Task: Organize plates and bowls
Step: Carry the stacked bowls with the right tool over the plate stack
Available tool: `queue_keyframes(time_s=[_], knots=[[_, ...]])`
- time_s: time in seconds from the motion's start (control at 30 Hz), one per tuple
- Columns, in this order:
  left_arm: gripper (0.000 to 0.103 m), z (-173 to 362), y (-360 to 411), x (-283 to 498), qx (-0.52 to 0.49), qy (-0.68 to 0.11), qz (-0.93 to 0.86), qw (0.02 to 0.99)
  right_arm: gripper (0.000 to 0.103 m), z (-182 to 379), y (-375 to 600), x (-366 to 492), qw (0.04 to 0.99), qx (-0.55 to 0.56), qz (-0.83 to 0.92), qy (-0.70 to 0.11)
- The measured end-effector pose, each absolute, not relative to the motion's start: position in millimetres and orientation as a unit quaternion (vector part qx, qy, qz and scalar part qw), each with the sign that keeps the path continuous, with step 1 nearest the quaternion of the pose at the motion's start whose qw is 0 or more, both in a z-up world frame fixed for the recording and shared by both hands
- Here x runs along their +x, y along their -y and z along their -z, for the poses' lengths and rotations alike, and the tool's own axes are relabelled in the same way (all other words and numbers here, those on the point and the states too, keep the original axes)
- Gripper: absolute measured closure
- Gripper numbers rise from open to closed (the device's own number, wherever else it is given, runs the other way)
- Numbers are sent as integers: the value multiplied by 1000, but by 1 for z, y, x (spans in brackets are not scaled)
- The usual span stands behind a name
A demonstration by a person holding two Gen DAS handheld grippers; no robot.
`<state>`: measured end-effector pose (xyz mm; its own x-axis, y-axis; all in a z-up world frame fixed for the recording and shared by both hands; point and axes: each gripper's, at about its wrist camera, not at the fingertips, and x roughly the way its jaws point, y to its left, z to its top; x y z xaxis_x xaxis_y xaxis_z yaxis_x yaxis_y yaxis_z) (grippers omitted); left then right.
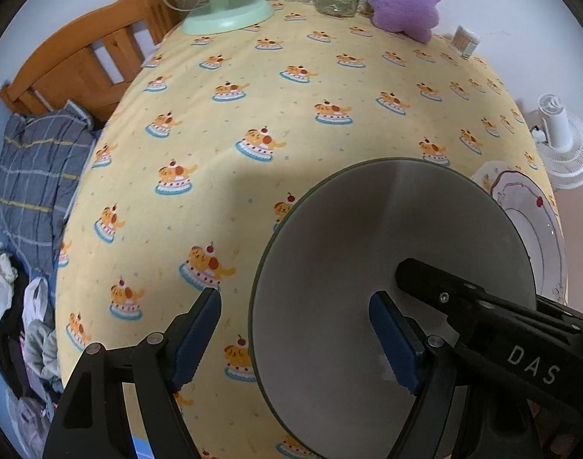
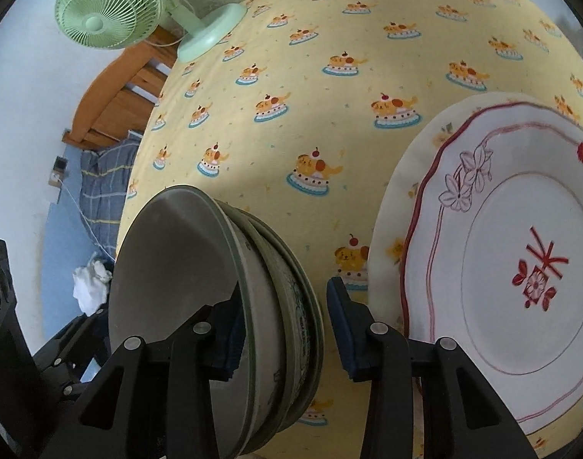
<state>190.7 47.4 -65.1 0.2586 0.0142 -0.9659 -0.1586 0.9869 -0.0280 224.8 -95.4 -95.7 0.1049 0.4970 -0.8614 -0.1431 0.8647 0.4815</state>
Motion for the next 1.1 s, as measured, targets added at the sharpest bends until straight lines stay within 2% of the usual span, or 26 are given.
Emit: queue_keyframes(time_s=[0.6, 0.67, 0.73, 0.8, 1.1], knots=[[24, 84, -69, 189, -138, -594, 79, 789, 60, 93, 93, 210, 742, 164, -137, -635], [27, 84, -69, 191, -140, -596, 82, 786, 60, 93, 92, 211, 742, 163, -133, -636], [41, 80, -66, 191, -139, -597, 94, 785, 59, 92, 90, 212, 742, 156, -129, -639], [50, 78, -63, 190, -134, -594, 105, 786, 59, 91, 84, 213, 747, 140, -124, -638], [52, 76, -66, 187, -147, -601, 95, 780, 58, 89, 83, 214, 738, 126, -124, -651]])
